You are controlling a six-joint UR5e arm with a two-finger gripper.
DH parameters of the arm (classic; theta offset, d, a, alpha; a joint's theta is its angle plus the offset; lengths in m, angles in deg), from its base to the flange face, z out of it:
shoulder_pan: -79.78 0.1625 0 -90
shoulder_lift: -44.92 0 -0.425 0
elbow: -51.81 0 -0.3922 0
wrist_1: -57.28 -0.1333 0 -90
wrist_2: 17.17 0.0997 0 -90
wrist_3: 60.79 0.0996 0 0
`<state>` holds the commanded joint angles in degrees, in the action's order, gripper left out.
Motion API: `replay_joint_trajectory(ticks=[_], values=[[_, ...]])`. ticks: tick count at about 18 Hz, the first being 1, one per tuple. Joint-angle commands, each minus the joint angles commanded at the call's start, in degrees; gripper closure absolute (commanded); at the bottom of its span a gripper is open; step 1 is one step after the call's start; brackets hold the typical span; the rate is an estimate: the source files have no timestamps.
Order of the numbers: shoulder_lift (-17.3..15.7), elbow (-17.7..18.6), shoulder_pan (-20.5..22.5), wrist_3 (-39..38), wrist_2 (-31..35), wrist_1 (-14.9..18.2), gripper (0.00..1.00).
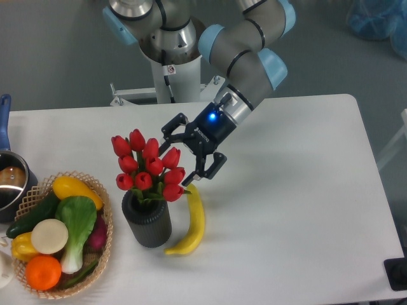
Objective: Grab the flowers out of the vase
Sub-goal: 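Lower the gripper around the tulip stems and close it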
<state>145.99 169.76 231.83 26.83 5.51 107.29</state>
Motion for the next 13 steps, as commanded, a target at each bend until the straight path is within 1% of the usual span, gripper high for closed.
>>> replay_joint_trajectory(ticks=[3, 7, 13], values=[[0.4, 0.0, -0.2, -0.1, 0.0, 0.0, 0.00], [2.2, -0.9, -1.1, -0.4, -2.3, -0.1, 0.00], [3.3, -1.5, -2.0, -0.4, -3.1, -0.1, 0.00]])
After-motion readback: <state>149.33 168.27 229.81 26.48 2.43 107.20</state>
